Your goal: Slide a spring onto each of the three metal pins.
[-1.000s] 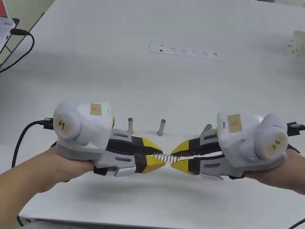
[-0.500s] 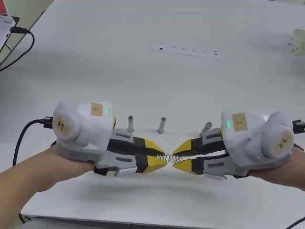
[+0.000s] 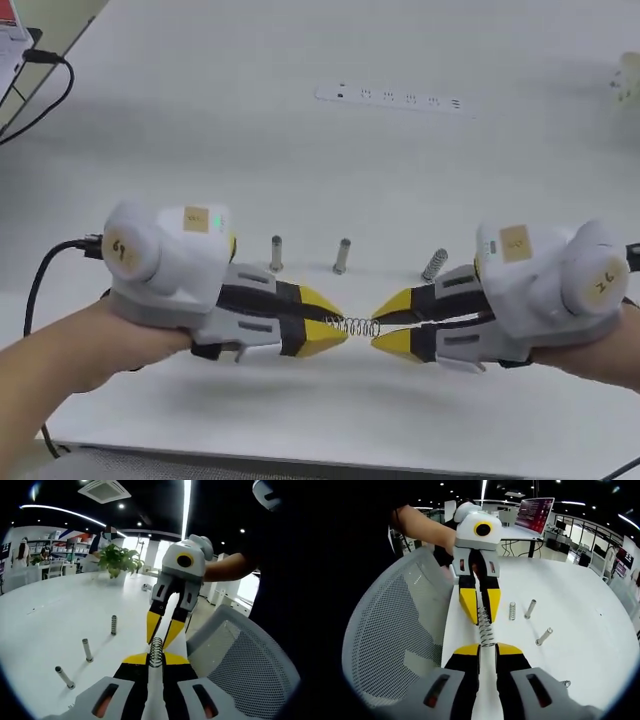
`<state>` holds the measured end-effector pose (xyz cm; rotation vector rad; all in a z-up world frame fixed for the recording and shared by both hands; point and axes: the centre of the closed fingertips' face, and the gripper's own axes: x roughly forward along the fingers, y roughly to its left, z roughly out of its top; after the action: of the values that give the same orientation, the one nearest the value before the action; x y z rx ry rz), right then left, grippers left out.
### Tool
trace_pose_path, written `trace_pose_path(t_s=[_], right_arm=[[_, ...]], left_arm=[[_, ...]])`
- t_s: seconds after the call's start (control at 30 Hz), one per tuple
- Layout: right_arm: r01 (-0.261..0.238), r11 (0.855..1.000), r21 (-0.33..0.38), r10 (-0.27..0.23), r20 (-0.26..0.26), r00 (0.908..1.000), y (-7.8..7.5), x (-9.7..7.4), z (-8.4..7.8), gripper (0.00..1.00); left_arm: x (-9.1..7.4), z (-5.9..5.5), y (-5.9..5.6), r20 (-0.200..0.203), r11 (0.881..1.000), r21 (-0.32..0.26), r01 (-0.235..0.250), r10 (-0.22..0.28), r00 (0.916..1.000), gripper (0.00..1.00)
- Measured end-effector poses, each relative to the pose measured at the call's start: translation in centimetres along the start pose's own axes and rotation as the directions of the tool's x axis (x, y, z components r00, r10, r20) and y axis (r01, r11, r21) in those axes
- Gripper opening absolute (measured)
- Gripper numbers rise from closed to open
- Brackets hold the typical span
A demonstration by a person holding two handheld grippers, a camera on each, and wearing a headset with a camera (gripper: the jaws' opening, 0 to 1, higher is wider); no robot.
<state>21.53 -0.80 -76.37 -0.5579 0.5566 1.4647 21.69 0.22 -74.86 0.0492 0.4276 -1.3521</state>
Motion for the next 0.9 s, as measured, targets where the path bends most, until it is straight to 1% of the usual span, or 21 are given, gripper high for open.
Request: trace_pose_path(t_s=[0.07,0.2,0.3,0.47,0.7,0.8,0.9], right_arm=[[0.001,1.0,0.002,-0.001,0.012,0.9999,0.0,0.0,0.2,0.11],[-0.004,1.0,-0.012,0.004,0.011,0.9999,0.1,0.1,0.2,0.09],[-0.008,1.0,0.016,0.008,0.018,0.9998,0.1,0.1,0.3,0.08],[-0.001,1.0,0.015,0.001,0.027,0.9996,-0.1,-0.2,0.7,0.08],[0.008,1.0,0.008,-0.008,0.052,0.9986,-0.5,-1.0,1.7,0.08],[0.0,1.0,0.026,-0.002,0.097,0.9953,-0.6,-1.4,2.9,0.07],[0.002,1.0,0.004,-0.002,0.093,0.9957,-0.4,-1.3,3.3,0.07]], left_arm=[[0.1,0.0,-0.1,0.0,1.0,-0.002,0.006,-0.006,1.0,0.02],[0.1,0.0,0.0,0.0,1.0,0.0,0.004,-0.004,1.0,0.02],[0.0,-0.1,0.0,-0.001,1.0,0.001,0.006,-0.006,1.0,0.02],[0.0,-0.1,0.2,0.009,1.0,-0.006,0.003,-0.003,1.0,0.02],[0.0,-0.2,0.4,0.011,1.0,0.003,-0.006,0.006,0.9999,0.02],[0.0,-0.4,0.4,0.006,1.0,0.008,-0.007,0.007,1.0,0.02],[0.0,-0.3,0.5,0.005,1.0,0.017,-0.014,0.014,0.9999,0.02]])
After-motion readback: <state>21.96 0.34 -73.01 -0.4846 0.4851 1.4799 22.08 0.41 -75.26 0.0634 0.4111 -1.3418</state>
